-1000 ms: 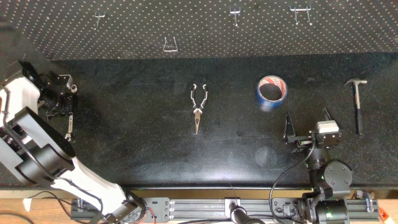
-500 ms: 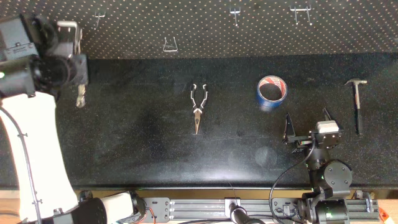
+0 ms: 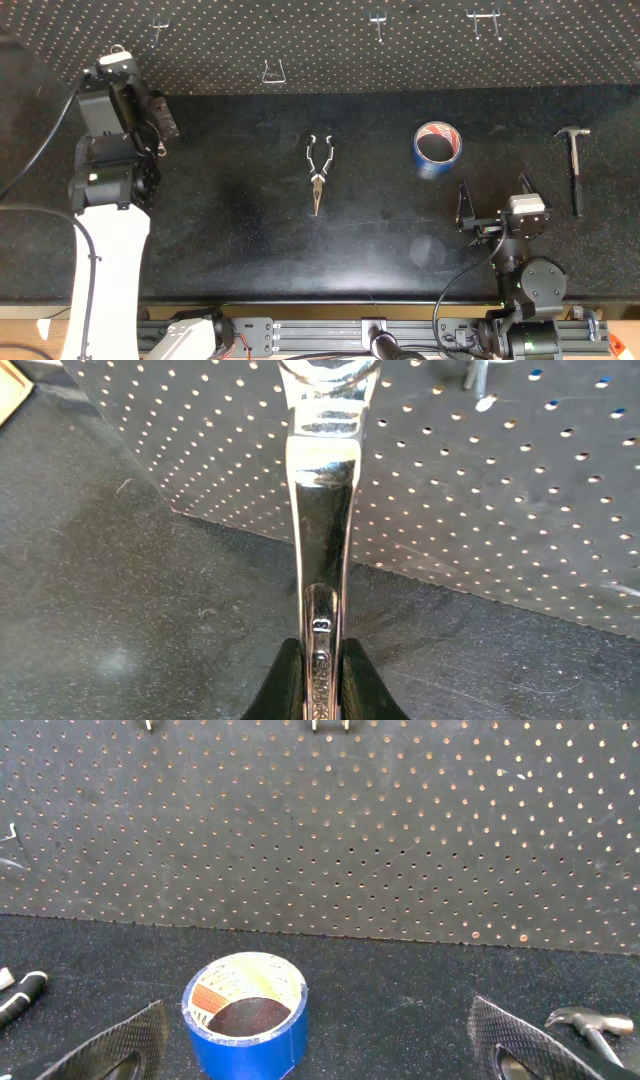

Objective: Place Tools Onto Pegboard

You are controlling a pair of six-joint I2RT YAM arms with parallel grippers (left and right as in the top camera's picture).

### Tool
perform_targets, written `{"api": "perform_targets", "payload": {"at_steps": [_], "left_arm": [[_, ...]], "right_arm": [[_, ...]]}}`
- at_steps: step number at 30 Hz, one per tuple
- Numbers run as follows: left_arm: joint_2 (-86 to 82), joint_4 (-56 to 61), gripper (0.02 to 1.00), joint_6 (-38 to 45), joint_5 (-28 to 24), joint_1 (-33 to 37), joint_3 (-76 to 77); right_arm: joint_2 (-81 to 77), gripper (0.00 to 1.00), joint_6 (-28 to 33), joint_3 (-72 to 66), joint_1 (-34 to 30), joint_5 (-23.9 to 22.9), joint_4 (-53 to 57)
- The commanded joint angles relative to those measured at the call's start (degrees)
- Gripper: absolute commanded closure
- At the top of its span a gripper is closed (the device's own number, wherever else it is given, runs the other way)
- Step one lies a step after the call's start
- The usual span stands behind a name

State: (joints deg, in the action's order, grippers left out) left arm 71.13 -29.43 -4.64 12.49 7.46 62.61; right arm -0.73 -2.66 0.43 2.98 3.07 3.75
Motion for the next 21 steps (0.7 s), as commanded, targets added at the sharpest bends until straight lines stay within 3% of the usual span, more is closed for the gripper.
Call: {"api": "perform_targets", "payload": {"at_steps": [1, 3, 5, 21], "left_arm": [[0.94, 1.40, 0.989, -0.90, -5.70, -0.04, 0.15], [1.68, 1.38, 0.987, -0.85, -5.70, -0.02, 0.13], [2.49, 1.68, 0.989, 8.20, -11.72, -0.02, -0.96], [8.85, 9.14, 0.987, 10.10, -8.00, -0.02, -1.68]], "right_arm": [[0.57, 0.025, 0.59, -0.20, 0.22, -0.09, 0.28], [0.57, 0.025, 0.59, -0.20, 0.22, -0.09, 0.28], [0.57, 0.025, 0.59, -0.20, 0.22, -0.09, 0.28], [0.57, 0.025, 0.59, -0.20, 0.22, -0.09, 0.28]]}}
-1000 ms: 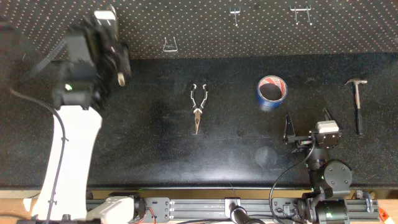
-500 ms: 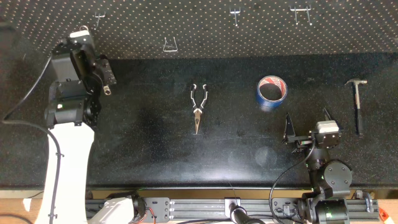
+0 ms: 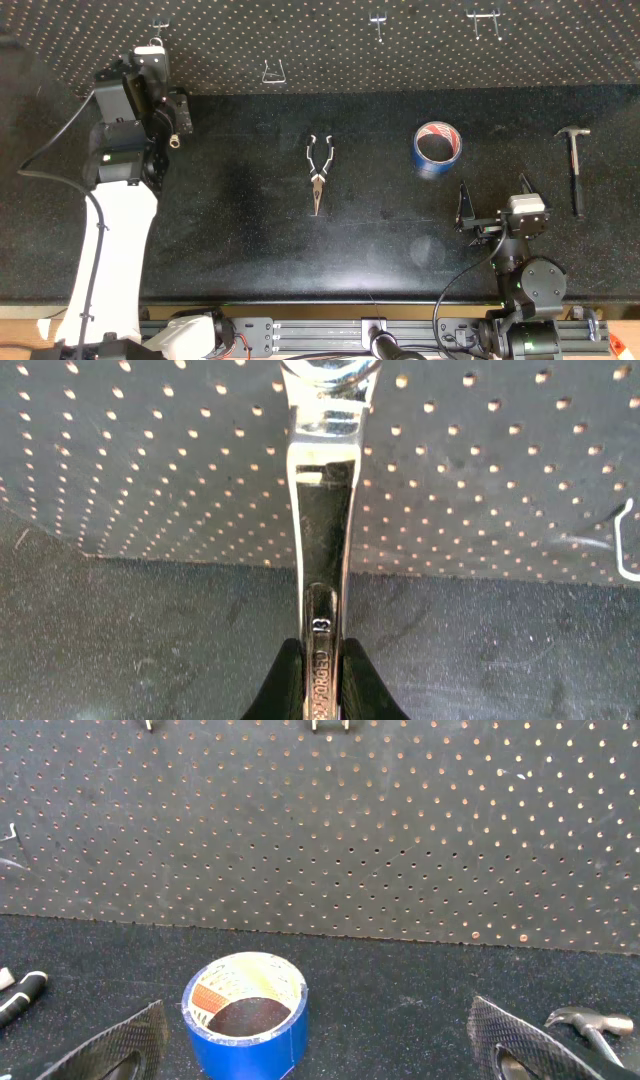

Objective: Place Tools Onto Pegboard

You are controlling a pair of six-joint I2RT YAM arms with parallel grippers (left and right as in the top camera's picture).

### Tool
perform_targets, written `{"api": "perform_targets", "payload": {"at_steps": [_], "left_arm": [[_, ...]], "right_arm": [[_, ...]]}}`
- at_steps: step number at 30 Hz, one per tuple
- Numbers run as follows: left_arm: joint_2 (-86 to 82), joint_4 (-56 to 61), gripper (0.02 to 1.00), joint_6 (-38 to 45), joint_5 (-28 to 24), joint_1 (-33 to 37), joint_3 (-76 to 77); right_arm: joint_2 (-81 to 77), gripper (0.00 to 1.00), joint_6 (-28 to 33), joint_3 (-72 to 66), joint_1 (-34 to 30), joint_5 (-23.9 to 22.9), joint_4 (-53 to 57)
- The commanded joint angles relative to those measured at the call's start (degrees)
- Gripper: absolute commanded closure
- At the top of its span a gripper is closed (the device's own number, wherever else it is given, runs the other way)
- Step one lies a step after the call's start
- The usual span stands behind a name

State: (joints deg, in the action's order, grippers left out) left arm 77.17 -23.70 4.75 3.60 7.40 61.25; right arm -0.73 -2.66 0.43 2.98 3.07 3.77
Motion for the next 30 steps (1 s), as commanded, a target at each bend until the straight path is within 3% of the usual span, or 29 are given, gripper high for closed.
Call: {"api": "perform_targets", "payload": {"at_steps": [1, 5, 6, 8, 9, 12, 14, 15, 17, 18, 19, 22, 23, 25, 28, 30], "left_arm": [[5.09, 6.21, 0.989, 0.70, 0.90, 0.09, -0.33], [10.27, 15.32, 0.980, 0.70, 3.34, 0.11, -0.33], [11.39, 17.33, 0.621, 0.70, 5.09, 0.09, -0.33], [9.51, 16.13, 0.058, 0.70, 5.60, 0.07, -0.33], [6.64, 13.55, 0.023, 0.70, 6.56, 0.02, -0.33], [-5.44, -2.27, 0.023, -2.12, 6.05, -0.35, -0.33], [-11.21, -10.45, 0.023, -4.11, -3.39, -3.32, -0.31], [-11.82, -11.50, 0.023, -4.13, -5.86, -6.64, -0.31], [-11.34, -11.19, 0.023, -6.43, -0.55, -15.13, -0.31], [-10.64, -11.02, 0.023, -6.45, -0.83, -18.47, -0.33], [-9.16, -8.70, 0.018, -6.19, -3.63, -23.98, -0.33], [-6.27, -3.15, 0.023, -7.06, -6.27, -29.46, -0.31], [-6.29, -1.88, 0.023, -11.74, -8.39, -30.82, -0.31], [-2.38, -3.89, 0.023, -25.05, -4.90, -35.21, -0.31], [5.64, -7.45, 0.023, -36.63, -5.55, -39.01, -0.28], [10.88, -8.83, 0.023, -40.11, -8.85, -39.26, -0.26]], "right_arm": [[0.57, 0.025, 0.59, -0.20, 0.22, -0.09, 0.26], [0.57, 0.025, 0.59, -0.20, 0.22, -0.09, 0.26], [0.57, 0.025, 0.61, -0.20, 0.22, -0.09, 0.26], [0.57, 0.025, 0.59, -0.20, 0.22, -0.09, 0.26], [0.57, 0.025, 0.59, -0.20, 0.22, -0.09, 0.26], [0.57, 0.025, 0.61, -0.20, 0.22, -0.09, 0.26], [0.57, 0.025, 0.59, -0.20, 0.22, -0.09, 0.26], [0.57, 0.025, 0.61, -0.20, 0.22, -0.09, 0.26], [0.57, 0.025, 0.59, -0.20, 0.22, -0.09, 0.26], [0.57, 0.025, 0.61, -0.20, 0.22, -0.09, 0.26], [0.57, 0.025, 0.61, -0.20, 0.22, -0.09, 0.26], [0.57, 0.025, 0.61, -0.20, 0.22, -0.09, 0.26], [0.57, 0.025, 0.61, -0.20, 0.22, -0.09, 0.26], [0.57, 0.025, 0.61, -0.20, 0.22, -0.09, 0.26], [0.57, 0.025, 0.61, -0.20, 0.22, -0.09, 0.26], [0.57, 0.025, 0.59, -0.20, 0.22, -0.09, 0.26]]}}
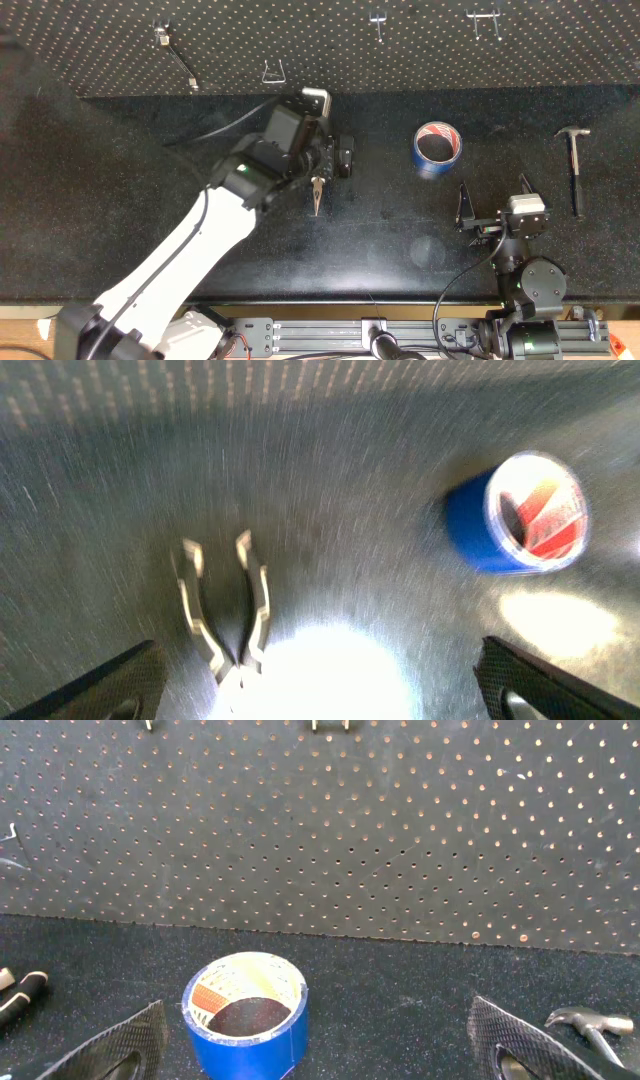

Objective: Place Tools Onto Pegboard

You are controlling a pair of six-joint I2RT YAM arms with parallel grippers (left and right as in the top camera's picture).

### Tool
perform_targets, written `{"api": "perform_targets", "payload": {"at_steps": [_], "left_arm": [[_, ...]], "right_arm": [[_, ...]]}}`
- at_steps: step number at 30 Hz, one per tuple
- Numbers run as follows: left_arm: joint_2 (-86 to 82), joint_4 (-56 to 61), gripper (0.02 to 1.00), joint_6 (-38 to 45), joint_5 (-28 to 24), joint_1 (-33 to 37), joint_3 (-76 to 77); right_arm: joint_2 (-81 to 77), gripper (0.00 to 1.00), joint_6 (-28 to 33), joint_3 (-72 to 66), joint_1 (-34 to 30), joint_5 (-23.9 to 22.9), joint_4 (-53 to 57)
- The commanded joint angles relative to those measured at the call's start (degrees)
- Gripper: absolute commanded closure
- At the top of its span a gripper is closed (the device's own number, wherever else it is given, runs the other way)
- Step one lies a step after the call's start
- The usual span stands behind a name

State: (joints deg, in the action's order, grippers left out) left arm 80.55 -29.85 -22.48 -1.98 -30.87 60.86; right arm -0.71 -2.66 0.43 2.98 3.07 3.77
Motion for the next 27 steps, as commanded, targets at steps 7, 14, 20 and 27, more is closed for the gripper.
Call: {"api": "perform_targets", "payload": {"at_steps": [7, 14, 20, 27], "left_arm": [[17.40, -5.70, 0.023, -12.44, -1.09, 1.64, 0.35], [22.16, -12.70, 0.023, -0.94, 4.70, 3.13, 11.45], [28.26, -19.69, 0.023, 1.40, 2.75, 3.13, 18.25], [31.78, -18.78, 0.023, -5.81, 1.29, 3.17, 18.34]], "right_arm": [[0.55, 0.025, 0.59, -0.20, 0.22, -0.09, 0.26], [0.55, 0.025, 0.59, -0.20, 0.22, -0.09, 0.26], [0.55, 0.025, 0.59, -0.20, 0.22, -0.09, 0.26], [0.55, 0.025, 0.61, -0.20, 0.22, -0.09, 0.26]]}}
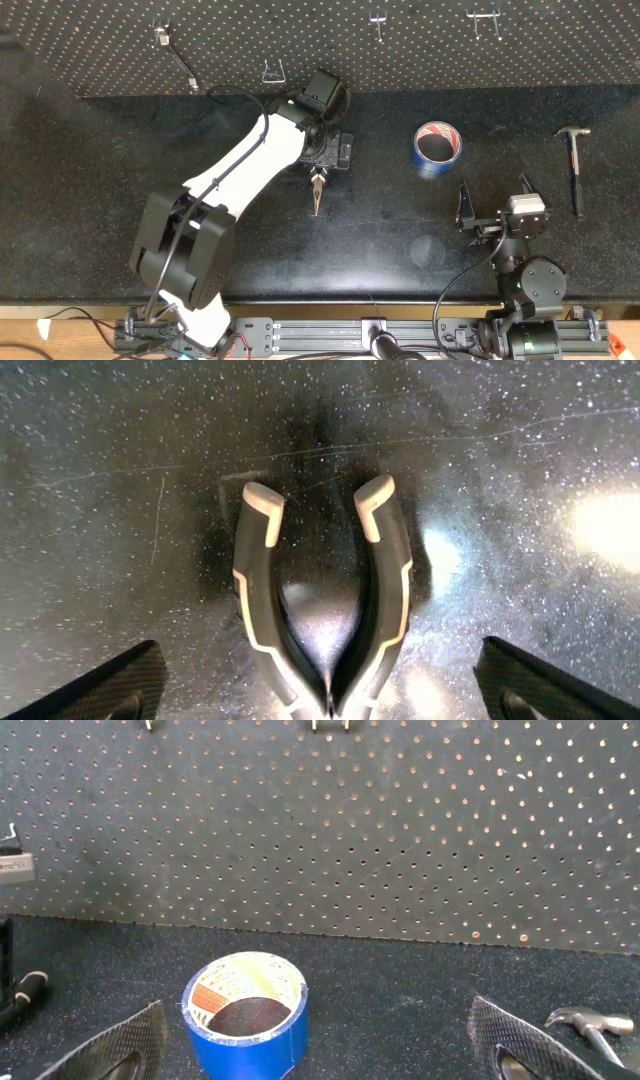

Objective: Place Tools Onto Pegboard

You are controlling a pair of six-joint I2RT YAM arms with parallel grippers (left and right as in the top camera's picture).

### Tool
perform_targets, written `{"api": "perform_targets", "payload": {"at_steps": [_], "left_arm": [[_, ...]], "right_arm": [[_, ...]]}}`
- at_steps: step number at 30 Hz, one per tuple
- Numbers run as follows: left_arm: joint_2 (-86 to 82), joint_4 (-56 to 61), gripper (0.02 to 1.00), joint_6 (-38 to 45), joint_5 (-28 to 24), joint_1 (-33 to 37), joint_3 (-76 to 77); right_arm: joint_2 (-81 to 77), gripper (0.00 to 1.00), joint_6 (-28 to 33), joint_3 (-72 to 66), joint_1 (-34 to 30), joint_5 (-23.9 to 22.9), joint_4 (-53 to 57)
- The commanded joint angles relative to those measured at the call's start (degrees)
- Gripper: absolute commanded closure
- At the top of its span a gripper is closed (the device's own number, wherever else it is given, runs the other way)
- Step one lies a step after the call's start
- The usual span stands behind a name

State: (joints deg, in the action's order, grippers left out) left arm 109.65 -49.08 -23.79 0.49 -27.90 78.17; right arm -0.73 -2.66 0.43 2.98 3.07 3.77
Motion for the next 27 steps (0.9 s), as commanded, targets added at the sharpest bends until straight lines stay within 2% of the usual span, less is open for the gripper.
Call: {"api": "perform_targets", "payload": {"at_steps": [1, 24, 25, 27], "left_arm": [[3.23, 0.48, 0.023, -5.99, -1.18, 0.20, 1.03], [6.25, 1.92, 0.020, -6.21, -0.92, 0.20, 1.03], [6.54, 1.92, 0.045, -6.21, -0.94, 0.20, 1.03], [7.10, 1.90, 0.215, -6.21, -1.16, 0.20, 1.03]], "right_arm": [[0.57, 0.025, 0.59, -0.20, 0.22, -0.09, 0.26], [0.57, 0.025, 0.59, -0.20, 0.22, -0.09, 0.26], [0.57, 0.025, 0.61, -0.20, 0.22, -0.09, 0.26], [0.57, 0.025, 0.59, -0.20, 0.22, -0.09, 0.26]]}}
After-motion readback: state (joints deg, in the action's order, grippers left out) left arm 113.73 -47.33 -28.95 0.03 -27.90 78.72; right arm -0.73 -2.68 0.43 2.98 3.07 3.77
